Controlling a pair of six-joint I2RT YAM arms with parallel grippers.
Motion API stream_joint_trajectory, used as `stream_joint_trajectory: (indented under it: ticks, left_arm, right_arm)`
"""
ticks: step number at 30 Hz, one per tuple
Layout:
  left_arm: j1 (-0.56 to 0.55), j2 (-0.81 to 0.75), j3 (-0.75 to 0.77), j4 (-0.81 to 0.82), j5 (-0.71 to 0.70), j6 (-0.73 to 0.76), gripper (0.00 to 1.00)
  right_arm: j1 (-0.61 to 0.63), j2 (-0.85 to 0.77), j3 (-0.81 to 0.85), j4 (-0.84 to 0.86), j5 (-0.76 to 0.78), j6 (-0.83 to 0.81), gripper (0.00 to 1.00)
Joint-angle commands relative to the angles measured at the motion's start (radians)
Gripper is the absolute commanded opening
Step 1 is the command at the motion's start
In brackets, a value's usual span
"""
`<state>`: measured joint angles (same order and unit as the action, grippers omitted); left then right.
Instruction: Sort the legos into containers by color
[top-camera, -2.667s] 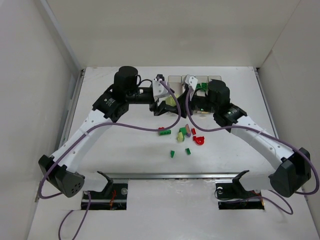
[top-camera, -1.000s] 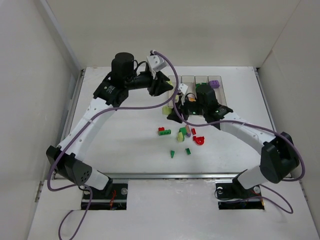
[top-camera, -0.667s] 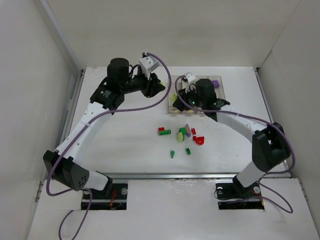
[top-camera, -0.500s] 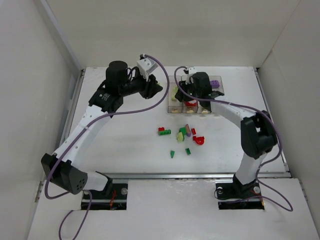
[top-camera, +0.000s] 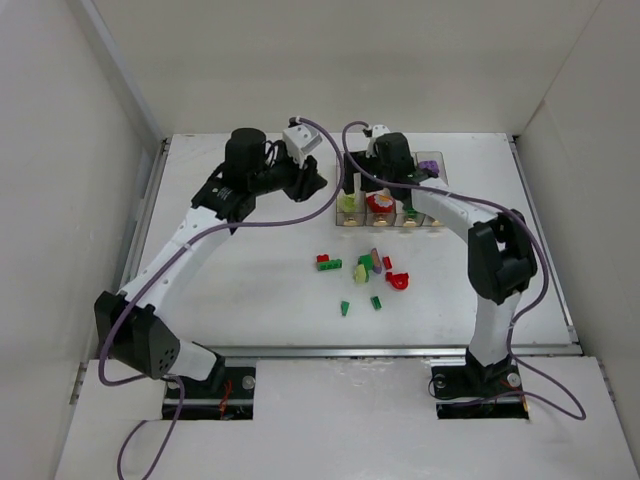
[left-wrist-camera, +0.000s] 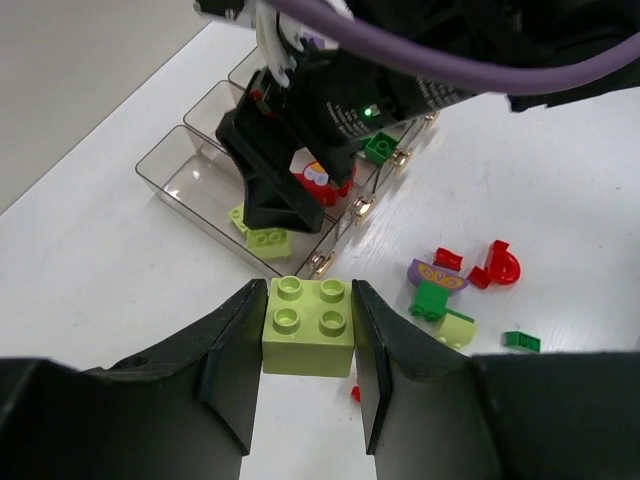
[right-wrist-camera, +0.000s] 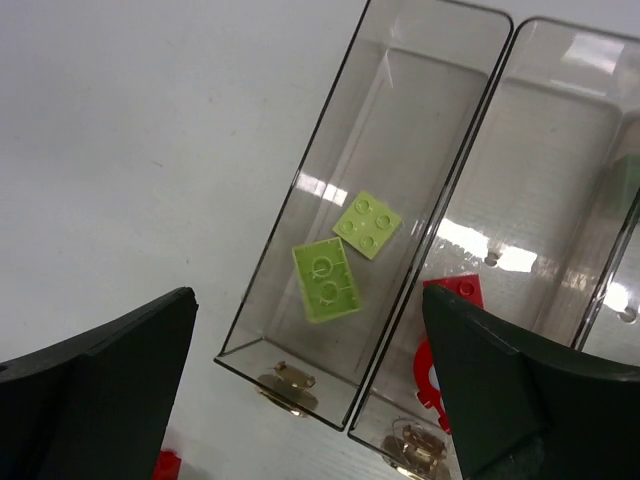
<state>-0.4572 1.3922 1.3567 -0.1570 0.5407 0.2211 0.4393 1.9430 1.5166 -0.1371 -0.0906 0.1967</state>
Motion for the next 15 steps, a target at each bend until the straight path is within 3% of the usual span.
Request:
stream_joint_trajectory:
  ticks: [1, 11, 15]
  left_arm:
    - [0.000, 0.053, 0.019, 0.098, 0.007, 0.012, 0.00]
    - [-0.041, 0.305, 0.028, 0.342, -0.031, 0.021, 0.00]
    - [-0.041, 0.404, 0.028, 0.506, -0.051, -0.005, 0.16]
  right_arm:
    - [-0.025, -0.075, 0.057, 0.002, 0.012, -0.016, 1.00]
    - [-0.112, -0.314, -0.042, -0.088, 0.232, 0.009, 1.00]
    - [-0.131, -0.377, -0.102, -0.111, 0.262, 0.009, 1.00]
